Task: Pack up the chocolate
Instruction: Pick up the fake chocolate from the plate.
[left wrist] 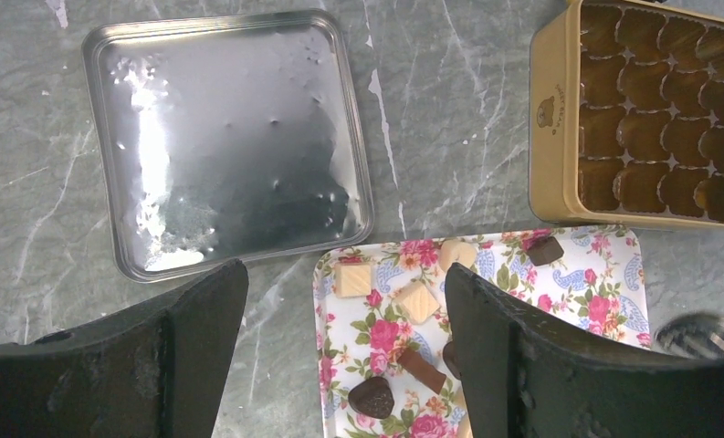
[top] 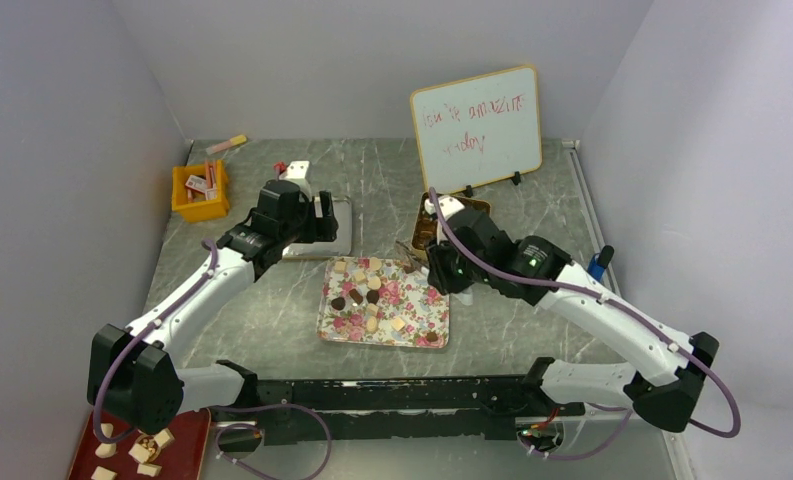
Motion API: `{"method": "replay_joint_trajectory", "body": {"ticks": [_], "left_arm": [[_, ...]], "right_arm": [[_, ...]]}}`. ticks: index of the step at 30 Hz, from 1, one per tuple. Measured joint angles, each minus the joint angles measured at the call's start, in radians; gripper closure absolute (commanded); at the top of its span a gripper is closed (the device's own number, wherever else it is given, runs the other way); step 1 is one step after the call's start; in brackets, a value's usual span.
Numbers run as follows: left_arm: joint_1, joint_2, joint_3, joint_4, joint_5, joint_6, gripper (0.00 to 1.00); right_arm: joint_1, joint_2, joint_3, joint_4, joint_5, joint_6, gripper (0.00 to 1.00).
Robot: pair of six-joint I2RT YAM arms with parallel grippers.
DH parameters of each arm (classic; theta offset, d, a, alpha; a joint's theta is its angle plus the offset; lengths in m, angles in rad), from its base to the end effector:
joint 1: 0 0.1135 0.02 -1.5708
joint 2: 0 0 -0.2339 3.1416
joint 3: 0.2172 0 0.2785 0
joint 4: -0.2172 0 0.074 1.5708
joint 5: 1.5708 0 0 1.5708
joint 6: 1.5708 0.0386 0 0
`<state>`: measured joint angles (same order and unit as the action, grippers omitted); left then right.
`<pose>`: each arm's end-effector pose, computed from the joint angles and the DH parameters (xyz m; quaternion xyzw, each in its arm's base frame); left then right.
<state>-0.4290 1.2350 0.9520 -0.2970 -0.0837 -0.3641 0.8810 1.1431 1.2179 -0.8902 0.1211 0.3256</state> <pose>0.2877 -0.1281 0.2544 0.0086 0.8792 -0.1495 0.4523 0.1733 0.2028 0.3247 -0.2329 0.8984 0.1625 0.3350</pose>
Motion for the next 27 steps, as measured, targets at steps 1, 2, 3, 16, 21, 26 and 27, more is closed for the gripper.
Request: {"method": "replay_joint_trajectory", "body": {"ticks": [1,2,3,16,21,26,27], "left_arm": [[-0.001,0.0,0.0,0.0,0.0,0.0,0.16],[-0.003,0.0,0.0,0.0,0.0,0.0,0.17],[-0.003,0.0,0.0,0.0,0.0,0.0,0.17],[-0.019,0.0,0.0,-0.001,-0.004,-0.007,0.17],[-0.024,0.0,0.0,-0.002,-0.011,-0.016,0.17],[-0.027,0.0,0.0,-0.002,-0.016,-0.019,0.17],[-0.028,0.0,0.0,-0.002,-0.018,-0.019,0.17]], "right_arm": [[0.009,-0.009,-0.005,-0.009,-0.004,0.002,0.74],[0.025,-0.02,-0.015,-0.026,-0.013,0.008,0.73],[0.035,-0.025,-0.021,-0.038,-0.021,0.011,0.73],[0.146,-0.031,-0.081,-0.154,-0.078,0.068,0.71],[0.192,-0.031,-0.098,-0.161,-0.082,0.096,0.69],[0.224,-0.029,-0.13,-0.161,-0.086,0.121,0.64],[0.227,-0.027,-0.133,-0.161,-0.086,0.124,0.63]]}}
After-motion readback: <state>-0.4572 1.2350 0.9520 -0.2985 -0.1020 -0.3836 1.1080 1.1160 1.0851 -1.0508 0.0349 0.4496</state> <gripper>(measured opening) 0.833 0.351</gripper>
